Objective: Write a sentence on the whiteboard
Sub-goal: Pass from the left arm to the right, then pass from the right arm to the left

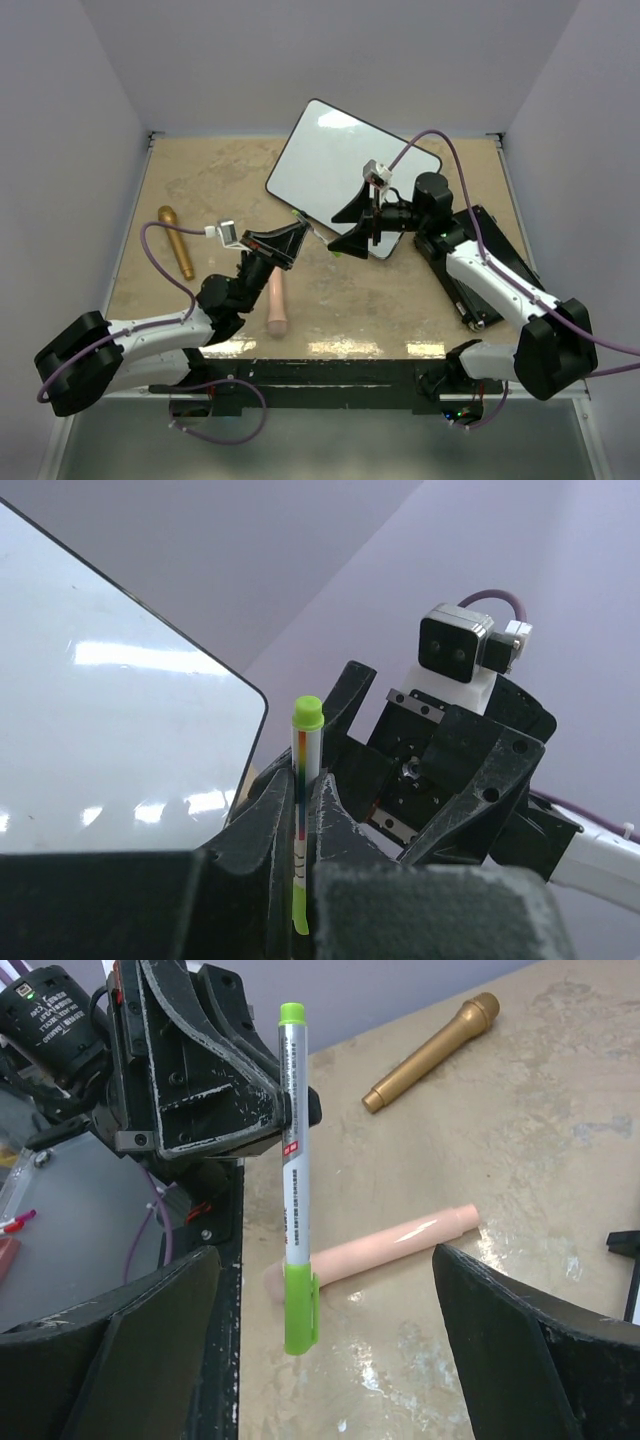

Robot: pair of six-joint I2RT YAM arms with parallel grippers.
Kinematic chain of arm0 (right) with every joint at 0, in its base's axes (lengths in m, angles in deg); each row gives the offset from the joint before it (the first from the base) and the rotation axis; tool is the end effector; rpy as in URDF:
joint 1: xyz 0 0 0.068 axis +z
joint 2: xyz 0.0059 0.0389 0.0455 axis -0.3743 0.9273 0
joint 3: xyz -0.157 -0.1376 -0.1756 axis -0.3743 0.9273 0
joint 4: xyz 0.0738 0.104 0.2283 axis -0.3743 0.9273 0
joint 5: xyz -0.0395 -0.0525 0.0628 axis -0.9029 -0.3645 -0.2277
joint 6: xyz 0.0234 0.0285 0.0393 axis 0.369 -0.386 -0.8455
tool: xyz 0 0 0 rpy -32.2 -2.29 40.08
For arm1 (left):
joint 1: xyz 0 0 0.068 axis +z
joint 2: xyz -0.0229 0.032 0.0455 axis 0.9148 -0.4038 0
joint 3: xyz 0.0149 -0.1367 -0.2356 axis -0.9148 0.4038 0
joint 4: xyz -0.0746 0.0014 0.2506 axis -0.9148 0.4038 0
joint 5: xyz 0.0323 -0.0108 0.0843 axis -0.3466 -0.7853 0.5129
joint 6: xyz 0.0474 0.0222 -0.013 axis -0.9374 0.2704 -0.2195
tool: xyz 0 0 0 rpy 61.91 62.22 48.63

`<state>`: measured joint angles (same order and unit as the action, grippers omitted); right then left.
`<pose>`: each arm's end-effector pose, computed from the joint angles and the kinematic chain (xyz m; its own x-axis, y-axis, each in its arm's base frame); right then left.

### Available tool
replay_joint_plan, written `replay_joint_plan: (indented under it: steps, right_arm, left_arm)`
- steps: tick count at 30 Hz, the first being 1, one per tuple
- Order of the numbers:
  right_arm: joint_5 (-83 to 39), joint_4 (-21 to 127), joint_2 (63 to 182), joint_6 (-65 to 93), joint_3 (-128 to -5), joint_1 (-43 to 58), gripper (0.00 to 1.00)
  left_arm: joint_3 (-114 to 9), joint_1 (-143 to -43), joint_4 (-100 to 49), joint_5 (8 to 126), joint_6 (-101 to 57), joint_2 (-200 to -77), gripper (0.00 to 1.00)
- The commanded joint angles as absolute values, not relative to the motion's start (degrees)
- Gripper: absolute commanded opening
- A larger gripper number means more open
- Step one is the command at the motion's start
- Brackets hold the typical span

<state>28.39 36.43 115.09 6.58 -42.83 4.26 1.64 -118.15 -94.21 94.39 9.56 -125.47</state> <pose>0.2441 0.1540 0.3249 -0.3297 -0.0165 -0.9439 -0.9392 0.1073 0.3262 0.1391 -0.1590 0.2665 -0.1832 -0.8095 -0.5579 0.5972 0.3592 -0.7172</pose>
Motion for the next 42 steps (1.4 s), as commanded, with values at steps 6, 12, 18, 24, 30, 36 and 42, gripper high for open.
replay_joint_plan:
  steps: [6, 12, 18, 24, 30, 36, 42]
  right_arm:
    - [29.59, 33.74, 115.79, 5.39, -41.89, 5.97, 0.78]
    - [29.68, 34.70, 117.37, 6.35, -42.86, 6.93, 0.63]
    - [28.62, 37.43, 119.22, 8.29, -44.00, 7.99, 0.59]
    - [28.01, 39.01, 120.37, 9.69, -44.61, 8.43, 0.47]
    - [28.27, 40.24, 120.37, 11.10, -45.14, 8.52, 0.20]
    - [28.10, 50.48, 119.84, 23.35, -48.91, 8.43, 0.00]
    - [17.67, 84.80, 120.80, 55.84, -62.18, 8.43, 0.00]
  left_arm:
    - [2.57, -119.18, -111.64, 102.52, 9.09, -126.91, 0.00]
    - [2.48, -119.27, -113.31, 103.05, 10.76, -128.22, 0.00]
    - [2.48, -119.45, -115.42, 103.66, 11.29, -129.28, 0.00]
    - [2.74, -119.53, -116.12, 104.28, 11.12, -129.02, 0.00]
    - [3.62, -119.62, -116.74, 105.16, 10.59, -128.40, 0.00]
    - [5.90, -119.18, -117.01, 101.57, 7.87, -124.91, 0.29]
    - [7.50, -109.09, -80.44, 78.66, 5.94, -100.23, 0.99]
